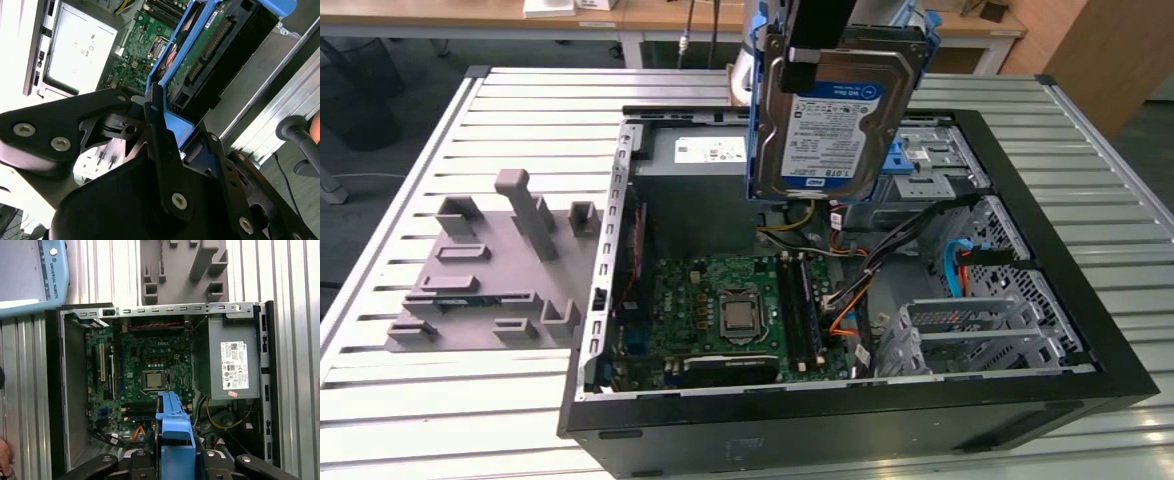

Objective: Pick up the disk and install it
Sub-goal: 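Insert the disk into the insertion slot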

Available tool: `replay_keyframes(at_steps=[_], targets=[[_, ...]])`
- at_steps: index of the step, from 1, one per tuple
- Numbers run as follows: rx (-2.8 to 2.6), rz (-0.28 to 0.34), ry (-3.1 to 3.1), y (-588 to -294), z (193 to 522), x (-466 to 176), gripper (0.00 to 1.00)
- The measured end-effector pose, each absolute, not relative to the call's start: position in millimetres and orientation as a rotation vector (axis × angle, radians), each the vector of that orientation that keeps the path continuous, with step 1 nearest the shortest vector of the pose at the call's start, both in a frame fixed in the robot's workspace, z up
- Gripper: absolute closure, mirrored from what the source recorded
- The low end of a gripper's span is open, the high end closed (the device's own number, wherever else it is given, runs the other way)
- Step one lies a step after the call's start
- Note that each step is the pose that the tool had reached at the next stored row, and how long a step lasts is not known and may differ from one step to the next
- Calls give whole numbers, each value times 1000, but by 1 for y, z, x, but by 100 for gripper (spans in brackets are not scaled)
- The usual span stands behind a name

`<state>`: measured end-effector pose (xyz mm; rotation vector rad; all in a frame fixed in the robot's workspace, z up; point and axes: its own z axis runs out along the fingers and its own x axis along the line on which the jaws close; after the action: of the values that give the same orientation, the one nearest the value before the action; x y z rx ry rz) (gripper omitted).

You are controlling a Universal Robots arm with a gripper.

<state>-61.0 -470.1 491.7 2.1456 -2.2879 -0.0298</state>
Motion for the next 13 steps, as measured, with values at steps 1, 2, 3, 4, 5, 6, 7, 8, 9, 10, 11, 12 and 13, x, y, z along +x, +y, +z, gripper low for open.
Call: replay_keyframes(at_steps=[1, 2, 3, 4, 5, 6, 7, 8, 9, 10, 11, 12, 13], targets=[[2146, -30, -2288, -471, 492, -61, 64], [2146, -30, -2288, -471, 492, -61, 64], [2146, -30, -2288, -471, 492, -61, 64], [2146, -30, -2288, -471, 492, -61, 64], [2146, -30, -2288, -471, 492, -61, 64], [2146, -30, -2288, -472, 491, -61, 64], [2146, -30, -2288, -472, 491, -61, 64], [2146, -30, -2288, -472, 491, -61, 64], [2146, -30, -2288, -472, 492, -61, 64], [2146, -30, -2288, -472, 491, -61, 64], [2146, -30, -2288, -472, 491, -61, 64], [2146, -30, -2288, -473, 491, -61, 64], [2146, -30, -2288, -473, 491, -61, 64]])
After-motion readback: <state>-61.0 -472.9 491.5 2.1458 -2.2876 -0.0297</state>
